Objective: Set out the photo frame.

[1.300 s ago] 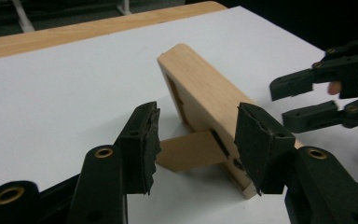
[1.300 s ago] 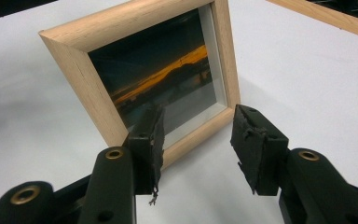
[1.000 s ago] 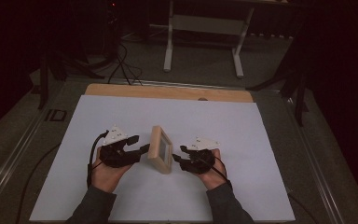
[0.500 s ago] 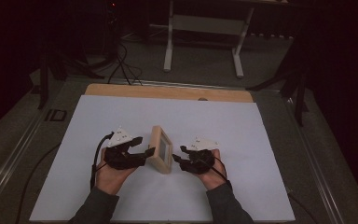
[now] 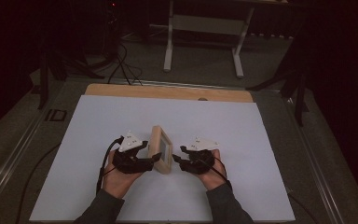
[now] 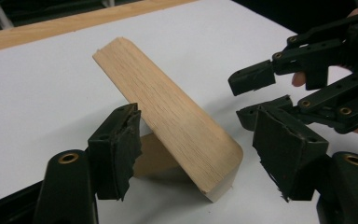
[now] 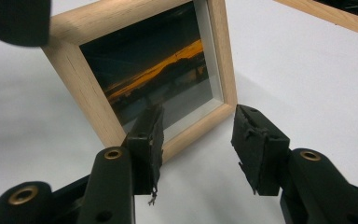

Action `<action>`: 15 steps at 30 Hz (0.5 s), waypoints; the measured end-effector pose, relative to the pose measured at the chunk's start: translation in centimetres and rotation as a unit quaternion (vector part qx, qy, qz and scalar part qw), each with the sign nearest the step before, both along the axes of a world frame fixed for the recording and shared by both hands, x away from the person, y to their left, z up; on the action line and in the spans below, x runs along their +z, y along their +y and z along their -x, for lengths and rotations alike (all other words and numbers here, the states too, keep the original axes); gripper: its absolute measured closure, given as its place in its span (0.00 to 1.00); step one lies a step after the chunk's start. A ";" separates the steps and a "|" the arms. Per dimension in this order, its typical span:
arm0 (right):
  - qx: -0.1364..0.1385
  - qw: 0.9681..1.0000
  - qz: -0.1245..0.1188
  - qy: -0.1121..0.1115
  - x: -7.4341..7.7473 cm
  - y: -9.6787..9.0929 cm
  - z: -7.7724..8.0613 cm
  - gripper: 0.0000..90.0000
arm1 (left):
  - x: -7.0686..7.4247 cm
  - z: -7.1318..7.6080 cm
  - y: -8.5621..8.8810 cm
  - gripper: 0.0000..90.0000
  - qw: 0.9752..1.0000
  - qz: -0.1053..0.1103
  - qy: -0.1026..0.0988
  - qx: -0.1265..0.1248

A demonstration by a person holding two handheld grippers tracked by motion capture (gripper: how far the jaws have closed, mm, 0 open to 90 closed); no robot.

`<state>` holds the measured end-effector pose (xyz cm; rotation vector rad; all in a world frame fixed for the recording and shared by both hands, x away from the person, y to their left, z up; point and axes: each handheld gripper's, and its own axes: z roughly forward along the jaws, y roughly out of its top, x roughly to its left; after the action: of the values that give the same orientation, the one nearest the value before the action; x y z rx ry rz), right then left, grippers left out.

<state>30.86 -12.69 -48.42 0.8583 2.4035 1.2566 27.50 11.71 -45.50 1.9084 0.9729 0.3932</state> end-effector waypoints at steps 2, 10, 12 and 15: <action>0.000 1.000 0.000 0.000 0.0 0.0 0.0 0.58 | -0.3 -0.1 -0.2 0.35 1.000 -0.009 -0.002 0.005; 0.000 1.000 0.001 -0.001 0.0 0.0 0.0 0.58 | -1.2 -0.4 -0.7 0.36 1.000 -0.018 0.009 0.011; 0.000 1.000 0.000 -0.001 0.0 0.0 0.0 0.58 | -1.4 -0.6 -0.6 0.37 1.000 -0.010 0.014 0.008; 0.000 1.000 0.000 -0.001 0.0 0.0 0.0 0.58 | -1.5 -0.7 -0.5 0.38 1.000 -0.002 0.019 0.005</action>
<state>30.87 -12.71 -48.43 0.8570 2.4012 1.2576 28.17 11.19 -47.04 1.9220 1.0076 0.3658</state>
